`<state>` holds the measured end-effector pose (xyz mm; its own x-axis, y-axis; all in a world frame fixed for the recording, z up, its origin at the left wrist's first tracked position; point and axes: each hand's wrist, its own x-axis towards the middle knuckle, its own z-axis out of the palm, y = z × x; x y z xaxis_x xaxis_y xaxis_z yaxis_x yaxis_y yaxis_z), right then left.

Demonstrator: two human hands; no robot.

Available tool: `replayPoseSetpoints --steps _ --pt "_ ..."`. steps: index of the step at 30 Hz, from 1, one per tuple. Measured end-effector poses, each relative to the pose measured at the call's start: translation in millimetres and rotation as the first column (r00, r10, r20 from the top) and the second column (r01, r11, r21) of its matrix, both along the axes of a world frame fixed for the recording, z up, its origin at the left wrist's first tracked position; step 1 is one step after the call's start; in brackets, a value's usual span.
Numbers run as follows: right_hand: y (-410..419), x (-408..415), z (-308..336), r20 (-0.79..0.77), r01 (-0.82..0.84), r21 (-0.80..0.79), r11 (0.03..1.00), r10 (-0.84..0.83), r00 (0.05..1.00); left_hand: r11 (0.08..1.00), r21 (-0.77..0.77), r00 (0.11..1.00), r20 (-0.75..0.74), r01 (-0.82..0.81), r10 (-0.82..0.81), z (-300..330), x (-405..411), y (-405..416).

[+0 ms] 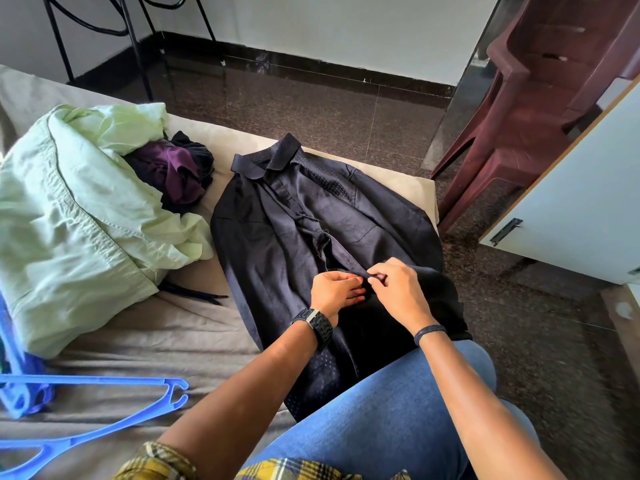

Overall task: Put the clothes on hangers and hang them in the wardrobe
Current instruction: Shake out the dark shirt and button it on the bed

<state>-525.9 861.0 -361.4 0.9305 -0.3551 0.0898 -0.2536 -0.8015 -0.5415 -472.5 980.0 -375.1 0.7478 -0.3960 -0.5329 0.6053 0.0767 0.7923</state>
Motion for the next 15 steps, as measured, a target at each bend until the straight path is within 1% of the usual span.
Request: replayPoseSetpoints --steps 6,10,15 --pt "-0.2 2.0 -0.2 -0.035 0.046 0.128 0.991 -0.042 0.999 1.000 -0.015 1.000 -0.012 0.027 -0.027 1.3 -7.3 -4.7" --pt "-8.6 1.2 1.4 -0.126 0.101 0.261 0.960 -0.069 0.990 0.999 -0.001 0.999 -0.011 0.044 -0.044 -1.0 -14.0 -7.2" --pt "-16.7 -3.7 5.7 -0.262 0.049 0.234 0.971 0.015 0.965 1.000 -0.002 1.000 -0.015 0.006 -0.006 -4.5 -22.1 -10.7"
